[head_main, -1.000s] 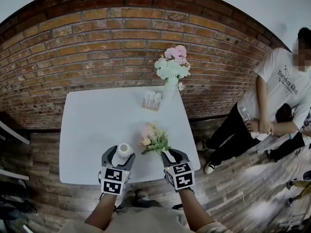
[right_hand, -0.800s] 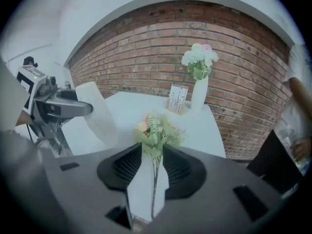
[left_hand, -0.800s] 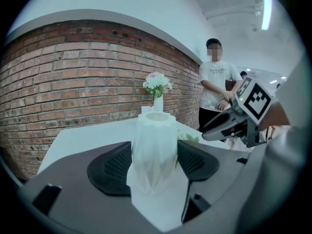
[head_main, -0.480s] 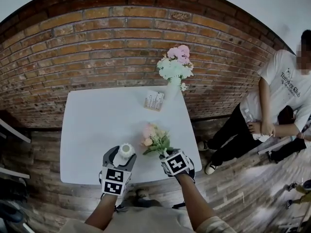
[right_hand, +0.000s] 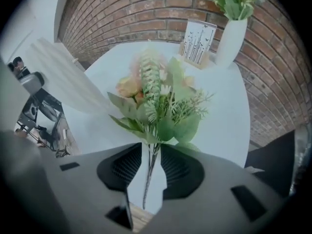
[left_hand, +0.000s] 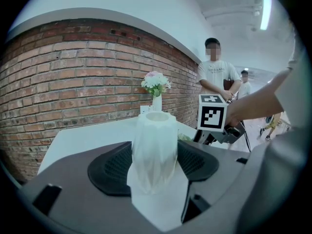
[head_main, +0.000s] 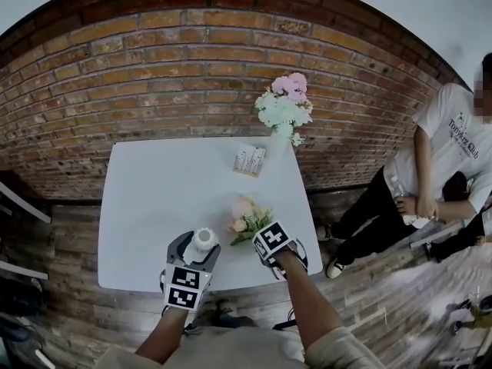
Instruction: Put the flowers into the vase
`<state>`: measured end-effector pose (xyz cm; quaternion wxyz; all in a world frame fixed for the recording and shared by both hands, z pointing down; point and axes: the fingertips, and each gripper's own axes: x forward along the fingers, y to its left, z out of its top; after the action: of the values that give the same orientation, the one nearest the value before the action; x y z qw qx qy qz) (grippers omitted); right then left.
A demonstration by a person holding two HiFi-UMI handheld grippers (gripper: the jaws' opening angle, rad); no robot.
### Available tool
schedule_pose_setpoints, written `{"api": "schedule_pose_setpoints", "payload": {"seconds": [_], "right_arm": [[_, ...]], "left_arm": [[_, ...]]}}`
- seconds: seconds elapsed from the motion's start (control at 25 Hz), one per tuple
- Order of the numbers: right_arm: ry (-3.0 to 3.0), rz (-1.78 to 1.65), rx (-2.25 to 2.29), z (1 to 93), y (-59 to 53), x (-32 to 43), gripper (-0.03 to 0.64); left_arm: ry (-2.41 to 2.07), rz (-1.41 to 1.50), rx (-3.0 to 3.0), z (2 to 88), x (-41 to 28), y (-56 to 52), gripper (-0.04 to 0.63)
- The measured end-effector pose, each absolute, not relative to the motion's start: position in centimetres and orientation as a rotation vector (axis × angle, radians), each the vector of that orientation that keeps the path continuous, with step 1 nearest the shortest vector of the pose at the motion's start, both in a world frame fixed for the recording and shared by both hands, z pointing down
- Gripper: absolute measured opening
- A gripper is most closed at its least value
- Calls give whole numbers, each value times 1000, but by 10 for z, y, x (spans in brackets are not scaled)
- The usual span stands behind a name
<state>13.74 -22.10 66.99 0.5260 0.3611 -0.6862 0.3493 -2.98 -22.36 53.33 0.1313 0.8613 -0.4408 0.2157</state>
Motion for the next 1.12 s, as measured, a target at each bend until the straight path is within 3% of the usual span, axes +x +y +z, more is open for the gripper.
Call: {"api": "schedule_pose_setpoints", "payload": {"seconds": [1.12], "right_arm": [[-1649, 887, 943, 692, -221, 141, 43]], "left_arm": [[-1283, 623, 2491, 534, -34, -221, 293]]}}
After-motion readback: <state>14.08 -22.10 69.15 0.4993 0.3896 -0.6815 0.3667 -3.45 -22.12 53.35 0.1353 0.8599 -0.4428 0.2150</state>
